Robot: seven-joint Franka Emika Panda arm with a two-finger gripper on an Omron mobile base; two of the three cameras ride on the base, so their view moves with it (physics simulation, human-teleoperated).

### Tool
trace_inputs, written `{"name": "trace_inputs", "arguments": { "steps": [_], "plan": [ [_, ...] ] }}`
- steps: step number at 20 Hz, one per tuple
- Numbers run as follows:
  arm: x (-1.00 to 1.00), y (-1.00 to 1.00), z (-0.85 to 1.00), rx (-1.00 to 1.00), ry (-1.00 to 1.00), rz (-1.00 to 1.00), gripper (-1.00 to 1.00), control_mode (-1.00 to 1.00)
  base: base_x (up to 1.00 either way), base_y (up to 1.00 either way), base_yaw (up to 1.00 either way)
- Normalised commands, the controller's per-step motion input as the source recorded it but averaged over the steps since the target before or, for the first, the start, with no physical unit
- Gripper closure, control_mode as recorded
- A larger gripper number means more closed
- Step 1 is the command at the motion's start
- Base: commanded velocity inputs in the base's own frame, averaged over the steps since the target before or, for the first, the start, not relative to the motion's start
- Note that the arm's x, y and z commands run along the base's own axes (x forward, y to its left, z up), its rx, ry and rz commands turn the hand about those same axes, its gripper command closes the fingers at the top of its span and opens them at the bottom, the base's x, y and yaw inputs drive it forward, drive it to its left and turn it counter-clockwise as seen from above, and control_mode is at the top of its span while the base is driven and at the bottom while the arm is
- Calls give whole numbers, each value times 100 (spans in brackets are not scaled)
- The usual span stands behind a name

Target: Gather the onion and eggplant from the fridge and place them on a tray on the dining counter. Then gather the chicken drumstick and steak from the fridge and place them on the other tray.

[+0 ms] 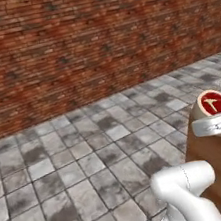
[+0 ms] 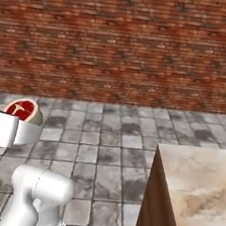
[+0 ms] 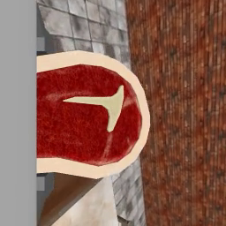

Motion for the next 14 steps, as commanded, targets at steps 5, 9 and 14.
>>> {"name": "trace_inputs", "arguments": {
  "steps": [5,9,14],
  "plan": [
    [0,0,0,0,0,0,100,100,88,38,-50],
    [0,0,0,0,0,0,100,100,85,56,-52],
    [0,0,0,0,0,0,100,100,71,52,-56]
  ]
}}
